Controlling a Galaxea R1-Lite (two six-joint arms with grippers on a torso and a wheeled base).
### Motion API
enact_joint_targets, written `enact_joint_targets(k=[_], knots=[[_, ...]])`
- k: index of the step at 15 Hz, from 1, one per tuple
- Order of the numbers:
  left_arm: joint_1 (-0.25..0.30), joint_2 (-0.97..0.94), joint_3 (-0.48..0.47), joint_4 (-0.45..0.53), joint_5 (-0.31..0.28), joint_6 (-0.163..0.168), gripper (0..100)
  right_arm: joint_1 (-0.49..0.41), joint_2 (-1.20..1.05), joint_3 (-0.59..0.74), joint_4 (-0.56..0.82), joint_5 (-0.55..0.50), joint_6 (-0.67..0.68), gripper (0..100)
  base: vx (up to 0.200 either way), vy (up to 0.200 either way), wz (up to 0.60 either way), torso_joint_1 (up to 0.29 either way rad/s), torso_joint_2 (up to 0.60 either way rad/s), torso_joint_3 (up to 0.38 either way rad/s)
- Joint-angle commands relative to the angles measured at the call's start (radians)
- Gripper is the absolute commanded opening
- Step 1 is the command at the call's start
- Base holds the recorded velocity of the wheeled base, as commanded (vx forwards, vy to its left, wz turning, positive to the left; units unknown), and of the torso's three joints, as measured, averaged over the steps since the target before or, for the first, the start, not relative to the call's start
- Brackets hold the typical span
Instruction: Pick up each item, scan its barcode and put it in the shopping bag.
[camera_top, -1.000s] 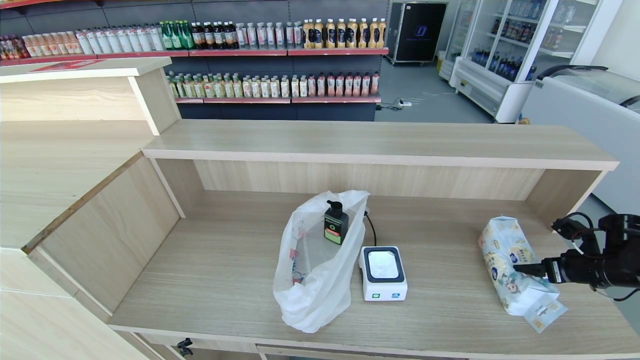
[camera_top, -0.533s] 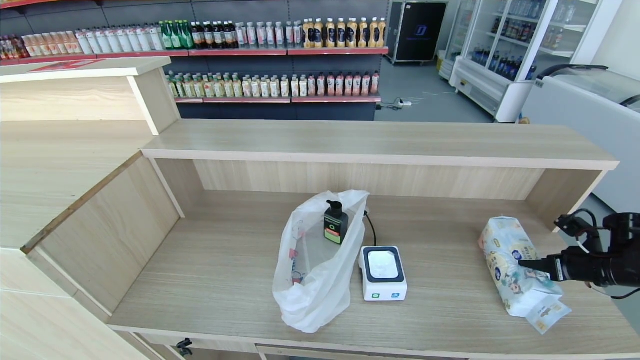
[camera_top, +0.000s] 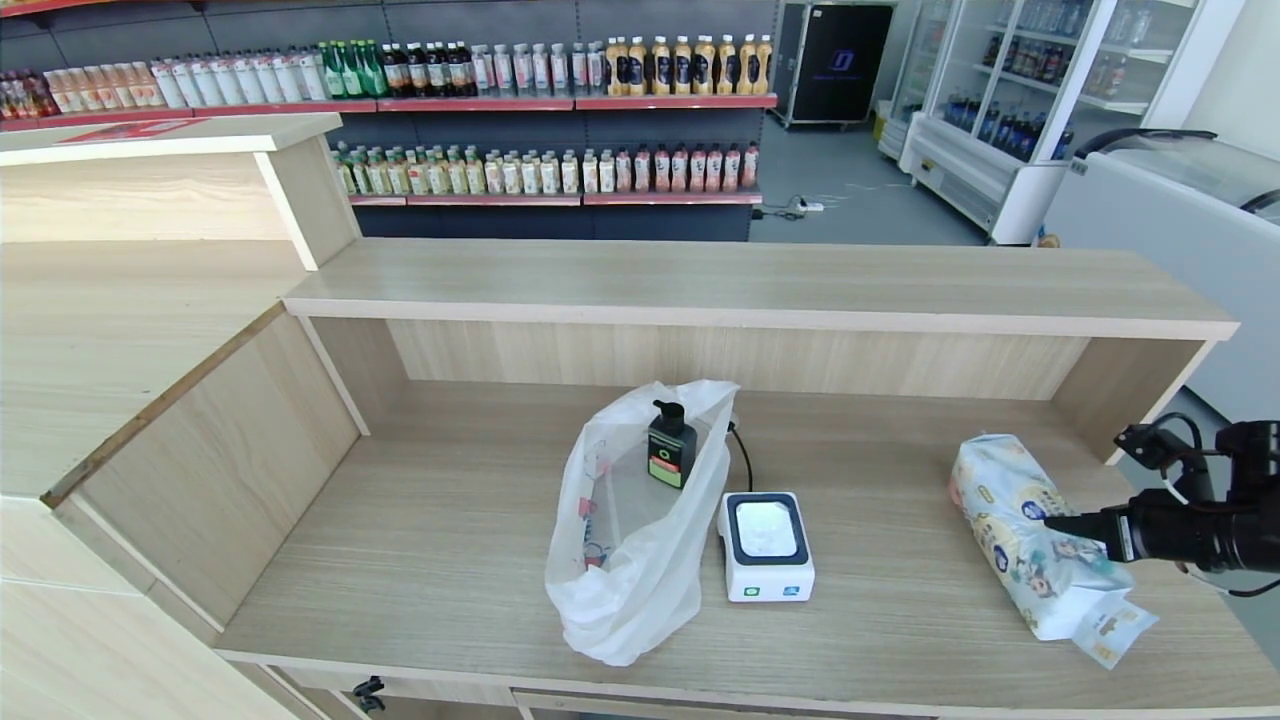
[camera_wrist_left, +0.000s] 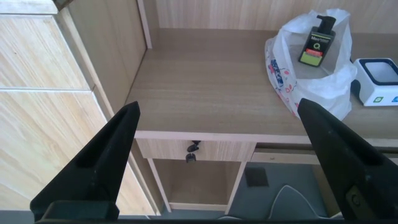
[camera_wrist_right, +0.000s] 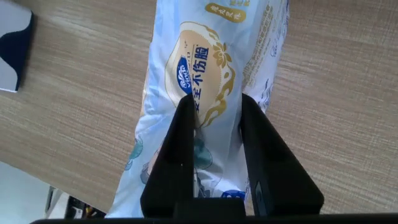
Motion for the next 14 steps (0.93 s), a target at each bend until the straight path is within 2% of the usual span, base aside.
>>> enact_joint_targets(k=[1,5,7,8,14], knots=[[0.0,0.001,0.0,0.0,0.0,0.0,100,0.0,-0.046,0.001,-0.006,0.002,-0.002,0,0.0,0.0,0.0,0.0,0.0,0.0],[0.0,0.001,0.0,0.0,0.0,0.0,100,-0.047,-0.037,0.021,0.008,-0.004,-0.181,0,0.0,0.0,0.0,0.0,0.0,0.0],[0.0,0.001,0.0,0.0,0.0,0.0,100,-0.054,-0.037,0.024,0.016,-0.001,-0.204,0,0.0,0.0,0.0,0.0,0.0,0.0],[0.0,0.001,0.0,0.0,0.001,0.0,100,-0.055,-0.042,0.023,0.014,0.001,-0.2,100,0.0,0.0,0.0,0.0,0.0,0.0],[0.0,0.001,0.0,0.0,0.001,0.0,100,-0.08,-0.145,0.02,-0.002,0.119,-0.177,100,0.0,0.0,0.0,0.0,0.0,0.0]])
